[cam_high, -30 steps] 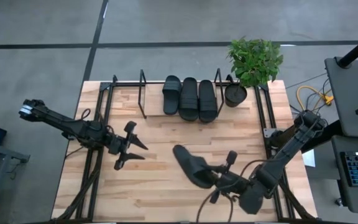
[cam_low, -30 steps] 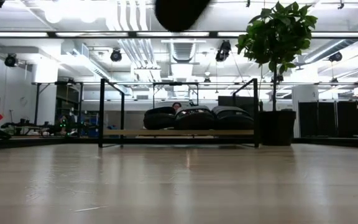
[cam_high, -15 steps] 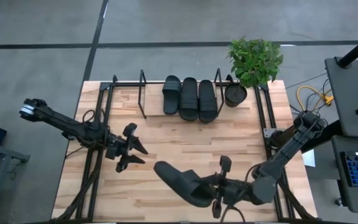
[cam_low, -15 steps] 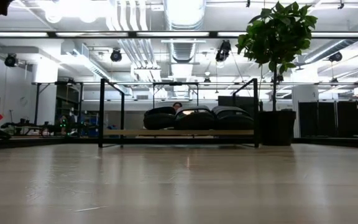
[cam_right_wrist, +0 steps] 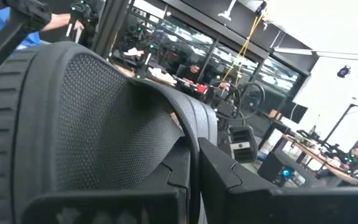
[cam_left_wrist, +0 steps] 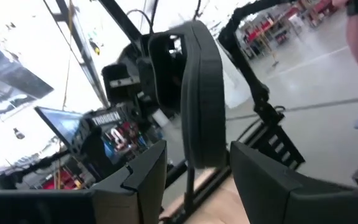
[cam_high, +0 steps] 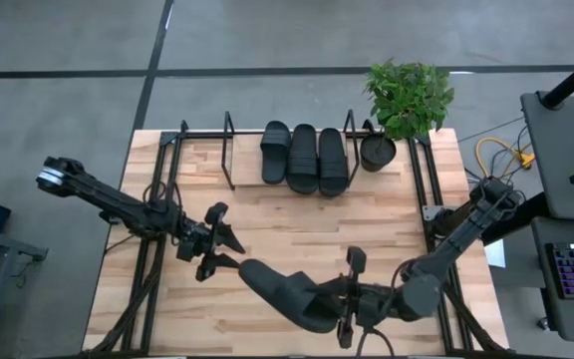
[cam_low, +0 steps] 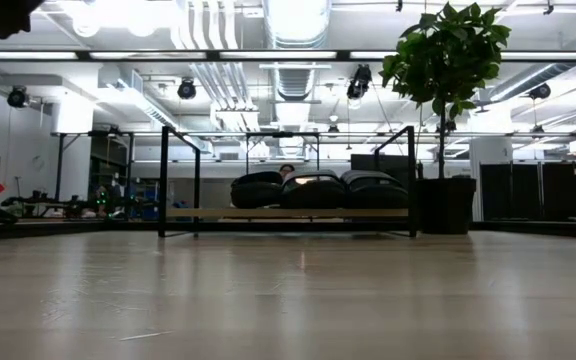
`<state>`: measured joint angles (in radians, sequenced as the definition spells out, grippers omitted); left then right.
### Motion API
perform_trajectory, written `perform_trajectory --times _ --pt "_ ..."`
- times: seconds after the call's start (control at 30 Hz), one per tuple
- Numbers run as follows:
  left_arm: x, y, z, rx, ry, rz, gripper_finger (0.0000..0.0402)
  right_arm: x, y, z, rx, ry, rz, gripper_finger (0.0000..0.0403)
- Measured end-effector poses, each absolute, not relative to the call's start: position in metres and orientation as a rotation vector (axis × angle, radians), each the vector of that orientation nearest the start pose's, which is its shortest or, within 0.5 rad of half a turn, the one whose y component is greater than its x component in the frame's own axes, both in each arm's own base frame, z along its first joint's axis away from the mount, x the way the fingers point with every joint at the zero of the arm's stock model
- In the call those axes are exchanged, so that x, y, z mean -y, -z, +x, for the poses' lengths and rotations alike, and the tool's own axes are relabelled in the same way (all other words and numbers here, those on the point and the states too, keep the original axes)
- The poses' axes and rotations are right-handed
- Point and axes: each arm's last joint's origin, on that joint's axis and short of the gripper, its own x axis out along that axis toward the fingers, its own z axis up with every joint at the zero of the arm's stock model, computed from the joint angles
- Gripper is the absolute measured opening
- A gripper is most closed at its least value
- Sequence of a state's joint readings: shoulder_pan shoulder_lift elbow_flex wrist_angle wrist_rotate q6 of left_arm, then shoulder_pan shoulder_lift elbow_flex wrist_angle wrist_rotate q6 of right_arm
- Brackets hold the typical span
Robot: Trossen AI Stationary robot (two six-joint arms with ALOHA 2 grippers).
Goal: Pick and place slides into the shelf
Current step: Put the black slides on the shelf
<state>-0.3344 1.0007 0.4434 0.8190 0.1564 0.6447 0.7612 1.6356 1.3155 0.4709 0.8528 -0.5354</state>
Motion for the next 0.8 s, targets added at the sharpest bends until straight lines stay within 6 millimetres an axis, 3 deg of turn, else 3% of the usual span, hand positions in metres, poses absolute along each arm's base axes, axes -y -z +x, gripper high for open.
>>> perform_trajectory --times 0.57,0.8 --pt "0.081 -0.271 0.21 0.472 0.474 0.598 0.0166 -0.23 -0.359 0.298 0.081 0.104 -0.444 0.0009" --pt "0.084 -0.275 0.218 0.445 0.491 0.532 0.0242 -0.228 -0.357 0.3 0.075 0.089 -0.446 0.0008"
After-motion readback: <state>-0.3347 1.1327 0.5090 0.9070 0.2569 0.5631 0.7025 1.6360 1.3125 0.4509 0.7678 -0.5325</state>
